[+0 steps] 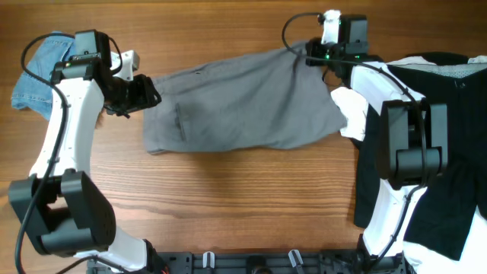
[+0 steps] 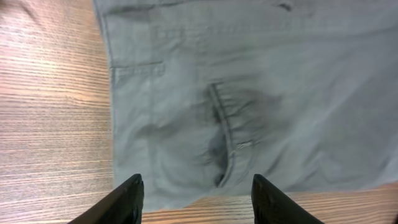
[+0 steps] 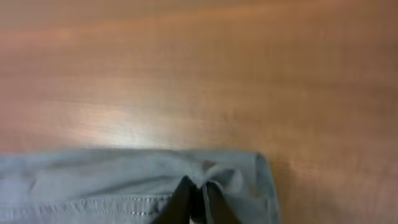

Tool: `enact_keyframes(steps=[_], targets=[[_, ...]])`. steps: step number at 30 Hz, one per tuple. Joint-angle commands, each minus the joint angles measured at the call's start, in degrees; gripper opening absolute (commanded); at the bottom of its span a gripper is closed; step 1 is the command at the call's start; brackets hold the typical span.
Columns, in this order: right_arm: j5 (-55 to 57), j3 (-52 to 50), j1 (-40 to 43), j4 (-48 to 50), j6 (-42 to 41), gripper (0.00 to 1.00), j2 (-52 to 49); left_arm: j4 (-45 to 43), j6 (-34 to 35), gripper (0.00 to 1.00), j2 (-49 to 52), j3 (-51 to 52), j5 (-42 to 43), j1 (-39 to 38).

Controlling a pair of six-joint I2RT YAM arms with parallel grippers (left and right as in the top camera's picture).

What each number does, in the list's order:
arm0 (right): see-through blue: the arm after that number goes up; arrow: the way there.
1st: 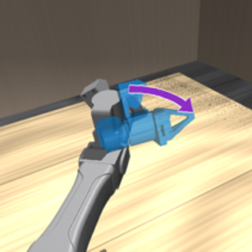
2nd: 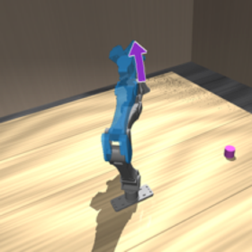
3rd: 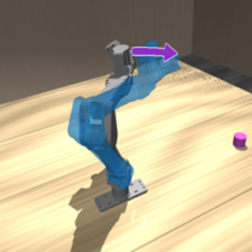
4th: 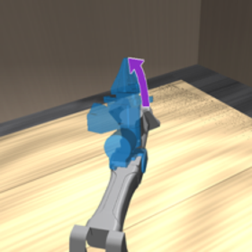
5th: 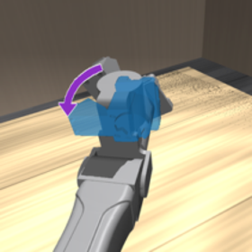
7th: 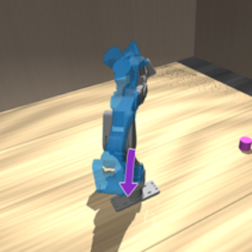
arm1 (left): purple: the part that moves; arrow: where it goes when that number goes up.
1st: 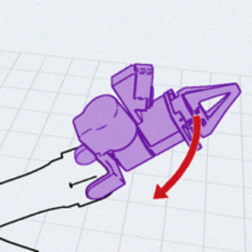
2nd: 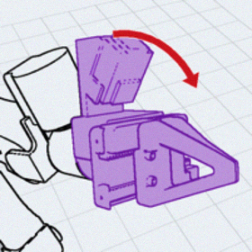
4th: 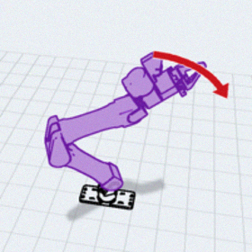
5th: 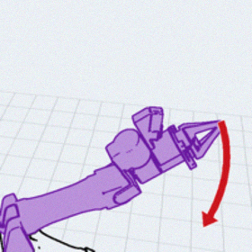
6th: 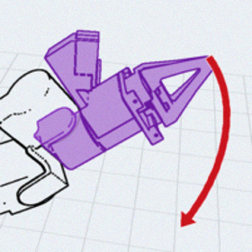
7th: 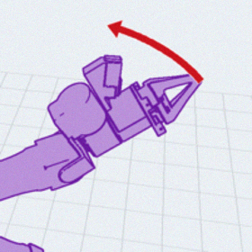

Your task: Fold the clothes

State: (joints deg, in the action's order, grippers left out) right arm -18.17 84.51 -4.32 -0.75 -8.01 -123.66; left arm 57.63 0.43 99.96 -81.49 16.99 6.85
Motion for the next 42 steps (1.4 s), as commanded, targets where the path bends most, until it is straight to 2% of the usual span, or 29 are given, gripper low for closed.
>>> enact_keyframes(steps=[1,3,5,6,8,10,12,14,16,18,22,25,27,29,30,31,32,34,35,37,38,40,42], targets=[[0.2,1.0,0.6,0.9,-5.9,0.75,2.9,-0.2,-1.1,0.57,4.0,-0.2,0.5,0.0],[0.3,0.9,0.6,-2.4,-5.4,0.99,2.9,-0.4,-1.1,0.58,5.9,-0.2,1.5,0.0],[0.3,0.9,1.0,-6.3,-4.5,0.99,3.0,-1.2,-1.1,0.58,7.0,-0.2,1.9,-0.1],[0.2,0.9,1.4,-9.3,-4.4,0.96,3.5,-1.8,-1.2,0.52,7.8,-0.2,2.0,-0.3],[-0.7,0.9,1.9,-17.7,-3.7,0.75,5.6,-2.1,-1.8,0.37,9.0,-0.2,3.5,-1.1],[-3.8,0.9,1.9,-29.1,-1.6,0.48,8.6,-2.3,-1.9,0.21,10.2,-0.1,4.0,-2.3],[-4.9,0.9,1.3,-40.0,-1.2,0.21,10.9,-3.2,-3.6,0.1,11.4,-0.1,4.0,-3.5],[-4.0,0.8,0.2,-50.2,-1.6,0.16,11.1,-4.5,-4.1,0.04,13.4,-0.1,3.7,-4.3],[0.9,-1.6,-0.6,-53.4,-5.3,0.15,10.5,-5.7,-2.8,0.04,16.4,-0.1,-0.2,-4.4],[4.7,-5.9,-0.8,-50.6,-7.8,0.15,10.0,-7.1,1.6,0.04,19.9,-0.1,-5.4,-4.0],[8.7,-15.3,-0.2,-41.8,-14.4,0.15,8.7,-9.1,2.0,0.04,22.6,-0.2,-7.8,-2.0],[9.6,-16.2,-0.2,-41.0,-13.7,0.19,8.7,-7.5,1.9,0.16,20.4,-2.5,-7.9,-0.2],[9.6,-15.2,-0.2,-42.8,-11.8,0.2,9.9,-3.3,2.0,0.24,17.6,-5.9,-7.9,1.2],[9.6,-13.5,-0.2,-44.9,-9.5,0.24,12.2,0.9,2.0,0.33,14.3,-8.4,-7.8,2.2],[8.5,-12.7,-0.2,-45.7,-7.5,0.3,14.1,2.2,2.0,0.39,12.6,-8.8,-7.9,2.6],[4.7,-11.8,-0.4,-46.0,-3.8,0.33,16.8,3.5,2.1,0.46,10.4,-8.9,-7.8,3.1],[0.5,-11.4,-0.6,-46.0,-0.9,0.36,19.1,4.7,2.9,0.6,8.7,-8.9,-7.9,3.6],[-11.6,-11.1,-1.6,-44.2,3.2,0.4,24.8,6.8,4.6,0.71,6.9,-8.8,-6.8,4.9],[-14.2,-11.1,-2.1,-43.0,3.3,0.4,26.0,7.3,4.5,0.72,6.9,-8.8,-5.2,5.4],[-18.0,-11.1,-4.6,-38.1,1.3,0.4,27.7,6.8,3.2,0.77,7.7,-7.9,-0.1,6.3],[-17.4,-11.2,-6.5,-34.8,-4.0,0.34,26.9,5.8,1.1,0.79,8.9,-6.6,2.3,6.6],[-17.0,-12.0,-8.7,-31.1,-8.6,0.32,24.7,3.5,0.9,0.83,10.6,-4.4,3.1,6.6],[-13.6,-12.5,-10.6,-29.4,-14.5,0.3,21.3,1.4,-2.1,0.84,12.7,-2.7,5.0,6.5]])
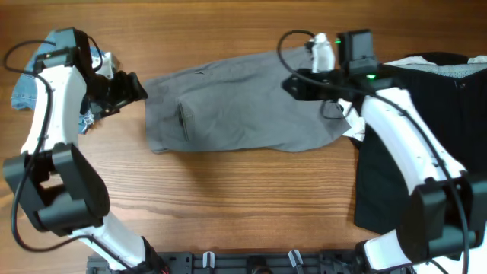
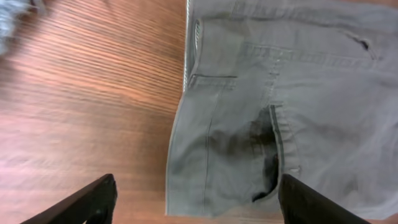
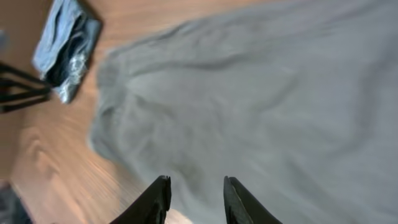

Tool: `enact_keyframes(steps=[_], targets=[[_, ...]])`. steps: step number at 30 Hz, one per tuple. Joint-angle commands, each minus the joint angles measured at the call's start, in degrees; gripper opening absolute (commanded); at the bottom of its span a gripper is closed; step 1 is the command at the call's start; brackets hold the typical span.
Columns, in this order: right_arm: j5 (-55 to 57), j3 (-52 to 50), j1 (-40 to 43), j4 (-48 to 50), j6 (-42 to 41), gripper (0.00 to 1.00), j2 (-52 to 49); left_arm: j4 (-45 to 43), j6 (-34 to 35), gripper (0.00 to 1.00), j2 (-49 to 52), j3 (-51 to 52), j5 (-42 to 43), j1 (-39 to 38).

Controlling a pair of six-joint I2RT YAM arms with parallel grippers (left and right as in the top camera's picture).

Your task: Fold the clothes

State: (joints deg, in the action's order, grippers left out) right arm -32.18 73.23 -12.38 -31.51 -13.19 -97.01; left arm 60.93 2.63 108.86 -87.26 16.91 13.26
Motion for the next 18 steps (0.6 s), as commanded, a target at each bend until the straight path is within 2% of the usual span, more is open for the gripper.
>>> enact_keyframes(steps=[1,4,11,14,18], targets=[[2.4,-1.2,-3.3,1.6,-12.5,0.29,-8.0,-2.8,-5.9,0.84,5.2,3.7,7.1,0.1],[2.5,-1.2,-4.2,2.2,-18.3,0.28,-14.6,-3.9,-7.9,0.84,8.0,3.8,8.9,0.0],[2.8,-1.2,-4.2,2.3,-18.2,0.27,-21.0,-6.6,-10.4,0.85,11.7,3.8,8.0,-0.5],[4.7,-1.2,-4.2,2.3,-18.3,0.27,-21.1,-6.9,-10.4,0.74,15.1,3.8,8.1,-1.6],[4.8,-1.2,-4.2,2.4,-18.3,0.27,-21.1,-7.2,-10.4,0.7,19.8,3.8,8.2,-5.7]])
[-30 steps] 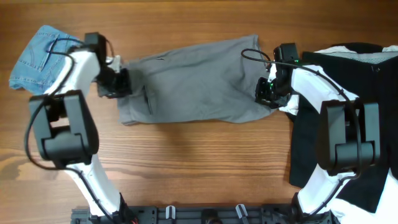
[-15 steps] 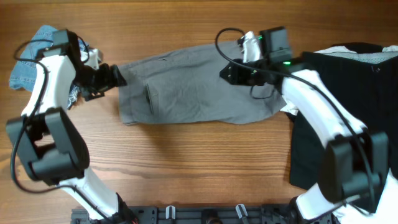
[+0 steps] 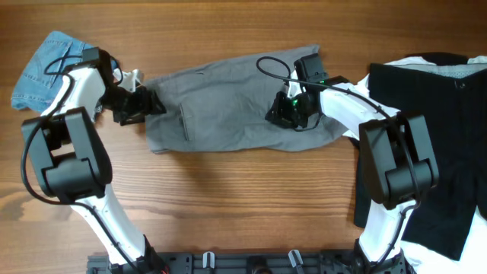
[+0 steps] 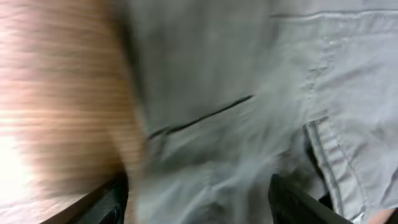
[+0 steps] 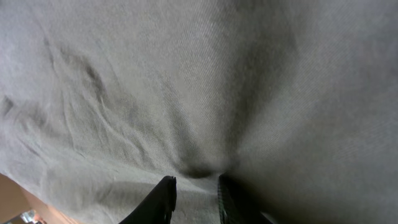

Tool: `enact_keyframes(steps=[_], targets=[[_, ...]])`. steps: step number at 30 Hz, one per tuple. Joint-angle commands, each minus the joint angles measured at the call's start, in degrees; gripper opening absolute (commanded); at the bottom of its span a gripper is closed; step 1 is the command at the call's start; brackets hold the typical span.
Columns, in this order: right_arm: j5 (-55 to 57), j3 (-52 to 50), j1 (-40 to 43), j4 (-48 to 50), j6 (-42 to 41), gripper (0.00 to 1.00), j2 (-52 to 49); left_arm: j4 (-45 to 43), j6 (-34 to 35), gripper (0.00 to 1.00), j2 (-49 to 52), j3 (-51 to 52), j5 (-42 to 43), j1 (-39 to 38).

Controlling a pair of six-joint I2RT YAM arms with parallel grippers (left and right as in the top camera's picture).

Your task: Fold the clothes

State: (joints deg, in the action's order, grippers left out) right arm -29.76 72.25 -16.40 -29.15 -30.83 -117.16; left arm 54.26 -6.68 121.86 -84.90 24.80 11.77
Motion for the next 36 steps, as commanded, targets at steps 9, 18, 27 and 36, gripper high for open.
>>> enact_keyframes(steps=[9,18,27,36], targets=[[2.4,-0.3,0.0,-2.5,1.3,0.22,1.1,6.1,0.1,0.04,5.4,0.1,-1.8,-9.0],[12.9,-0.3,0.3,-14.0,6.9,0.23,19.2,31.9,3.1,0.04,-9.9,-16.3,-19.6,-2.4],[21.5,-0.3,0.4,-16.8,9.2,0.28,23.6,26.1,9.3,0.04,-20.3,-21.0,-11.3,-16.2],[21.4,-0.3,1.2,-18.1,9.2,0.28,23.6,15.9,23.7,0.09,-8.7,-21.0,-11.3,-32.7]])
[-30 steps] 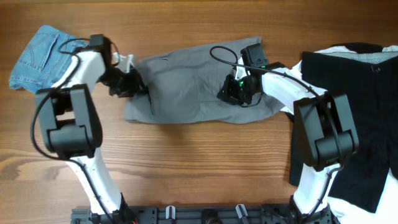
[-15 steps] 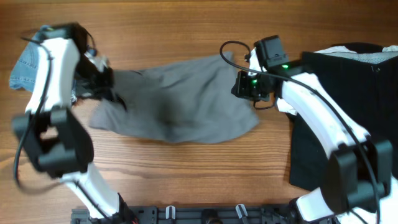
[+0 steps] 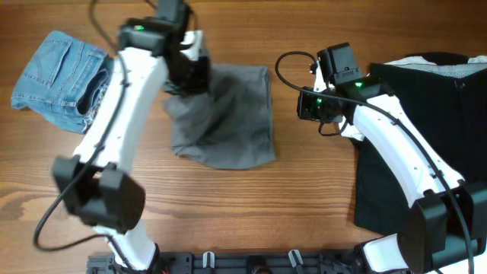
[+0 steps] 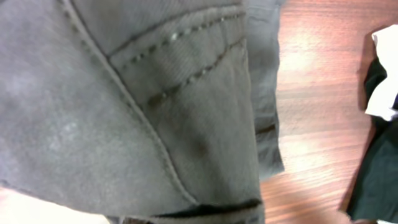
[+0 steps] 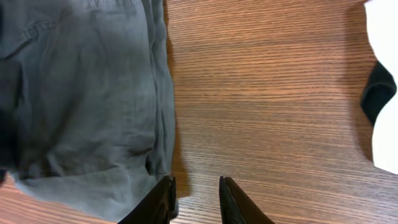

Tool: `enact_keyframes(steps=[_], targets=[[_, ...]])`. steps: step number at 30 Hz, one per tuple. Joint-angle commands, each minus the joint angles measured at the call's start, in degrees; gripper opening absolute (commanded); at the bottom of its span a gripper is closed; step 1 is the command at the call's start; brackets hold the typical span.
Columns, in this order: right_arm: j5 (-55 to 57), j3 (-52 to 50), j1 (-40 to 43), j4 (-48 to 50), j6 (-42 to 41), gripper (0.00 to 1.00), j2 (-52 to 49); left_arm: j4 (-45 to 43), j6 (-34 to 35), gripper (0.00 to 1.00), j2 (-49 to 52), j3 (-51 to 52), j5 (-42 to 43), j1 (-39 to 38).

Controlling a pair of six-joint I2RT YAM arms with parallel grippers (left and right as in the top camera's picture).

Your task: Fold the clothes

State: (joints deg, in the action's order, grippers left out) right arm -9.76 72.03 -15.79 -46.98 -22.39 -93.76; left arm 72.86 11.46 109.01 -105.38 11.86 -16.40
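Grey shorts (image 3: 224,122) lie doubled over at the table's middle, with one half lying on the other. My left gripper (image 3: 190,76) is at their upper left edge, shut on the fabric. In the left wrist view the grey cloth (image 4: 124,93) fills the frame and hides the fingers. My right gripper (image 3: 308,106) is open just right of the shorts. Its fingertips (image 5: 168,199) hang over bare wood beside the shorts' right edge (image 5: 158,93), holding nothing.
Folded blue jeans (image 3: 57,68) lie at the far left. A black garment (image 3: 426,137) with white cloth (image 3: 354,125) at its edge covers the right side. The black garment also shows in the right wrist view (image 5: 378,87).
The shorts lay spread lengthwise with my left gripper open at their left end. Now that end lies over the right half, held by the left gripper. My right gripper has moved off the cloth.
My right gripper was shut on the shorts' far right corner while the left hung open over the left end. Then both were open, the right above the cloth. Then the right pressed on the middle. Now the shorts are doubled over.
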Motion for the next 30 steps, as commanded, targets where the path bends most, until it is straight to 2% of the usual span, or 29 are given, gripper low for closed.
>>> enact_keyframes(steps=[1,2,4,5,6,7,10,11,13,14,15,16,17,18,19,21,23,27,30], targets=[[1.4,0.0,0.6,-0.3,0.7,0.28,0.2,-4.0,7.6,0.13,5.6,-0.5,1.6,-6.0],[1.4,0.0,0.6,-0.3,0.7,0.28,0.2,-5.2,9.7,0.17,6.9,-0.5,1.6,-7.3],[1.4,0.0,0.6,-0.5,0.7,0.28,0.2,-8.2,12.6,0.42,10.1,-0.5,1.6,-10.3],[1.4,0.0,0.6,-0.5,0.0,0.28,0.2,-9.3,12.9,0.49,12.0,-0.5,1.6,-12.2],[1.4,0.0,0.6,-0.5,-0.3,0.29,0.2,-9.5,12.8,0.59,12.9,-0.5,1.6,-13.4],[1.4,0.0,0.6,-0.5,-0.3,0.3,0.2,-9.5,12.8,0.73,13.5,-0.5,1.6,-14.1],[1.4,0.0,0.5,-0.8,0.0,0.43,0.2,-7.9,12.8,0.91,12.2,-2.2,1.6,-12.8],[1.1,0.0,0.5,-0.5,0.3,0.46,0.2,-6.2,12.7,0.91,11.3,-3.8,1.6,-11.3],[-5.6,0.0,0.5,2.4,6.5,0.49,0.2,-2.5,10.2,0.91,8.8,-7.2,1.4,-7.6],[-12.0,0.0,0.3,5.0,10.6,0.5,0.2,-0.9,9.0,0.9,7.4,-8.6,1.4,-5.4],[-17.6,0.0,-0.1,7.4,13.3,0.5,0.2,-0.1,8.2,0.86,6.0,-9.0,1.4,-3.0],[-23.2,0.0,-1.0,10.6,15.0,0.5,0.2,0.5,8.2,0.63,4.9,-9.0,1.4,-0.5],[-24.5,0.0,-2.1,12.8,14.7,0.5,0.2,1.3,8.2,0.34,4.6,-9.0,1.4,1.0],[-24.3,0.0,-3.5,15.0,14.7,0.44,-0.1,2.7,7.2,0.16,4.6,-9.0,1.4,2.6],[-23.1,0.0,-5.3,16.7,14.2,0.35,-0.8,4.2,5.1,0.04,5.0,-8.7,1.4,4.0],[-18.2,-0.1,-9.1,18.8,9.2,0.24,-3.9,5.8,3.5,0.04,5.2,-6.4,1.4,5.9],[-12.9,-0.1,-11.8,17.6,0.7,0.12,-8.9,5.7,2.9,0.04,5.2,-2.0,1.6,6.3],[-11.7,0.0,-11.9,10.2,-13.5,0.09,-19.3,5.1,2.0,0.04,5.2,6.3,2.3,6.3],[-14.9,0.0,-10.0,4.2,-14.9,0.07,-25.3,2.5,2.0,0.04,5.2,13.3,5.2,6.1]])
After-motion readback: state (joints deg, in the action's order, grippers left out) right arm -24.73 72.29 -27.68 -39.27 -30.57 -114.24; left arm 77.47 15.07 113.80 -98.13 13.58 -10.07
